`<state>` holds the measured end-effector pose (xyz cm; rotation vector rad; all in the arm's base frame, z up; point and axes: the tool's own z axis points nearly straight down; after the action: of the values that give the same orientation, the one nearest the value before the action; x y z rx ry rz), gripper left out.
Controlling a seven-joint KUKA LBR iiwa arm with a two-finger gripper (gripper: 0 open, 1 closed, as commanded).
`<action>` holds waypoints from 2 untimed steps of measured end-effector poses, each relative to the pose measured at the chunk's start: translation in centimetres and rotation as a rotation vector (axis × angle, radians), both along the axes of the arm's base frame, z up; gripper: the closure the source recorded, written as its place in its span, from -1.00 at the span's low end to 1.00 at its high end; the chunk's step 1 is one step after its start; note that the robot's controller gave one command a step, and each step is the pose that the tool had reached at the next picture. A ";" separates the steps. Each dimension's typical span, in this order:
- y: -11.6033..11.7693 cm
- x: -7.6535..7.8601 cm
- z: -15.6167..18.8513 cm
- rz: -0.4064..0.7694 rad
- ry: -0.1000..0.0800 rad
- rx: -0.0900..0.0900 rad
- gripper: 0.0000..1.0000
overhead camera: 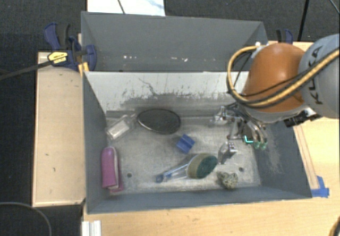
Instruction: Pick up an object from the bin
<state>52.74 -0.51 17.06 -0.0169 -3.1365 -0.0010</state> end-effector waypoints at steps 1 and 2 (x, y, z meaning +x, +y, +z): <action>-3.2 -4.2 -9.8 0.221 -0.021 0.000 -1.00; -3.2 -4.1 -9.7 0.223 -0.022 -0.001 1.00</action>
Offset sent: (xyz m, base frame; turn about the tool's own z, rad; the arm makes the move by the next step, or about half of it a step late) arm -0.0459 -0.0321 -0.1006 -0.2236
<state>48.60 -3.68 7.37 0.3341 -3.1403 0.0014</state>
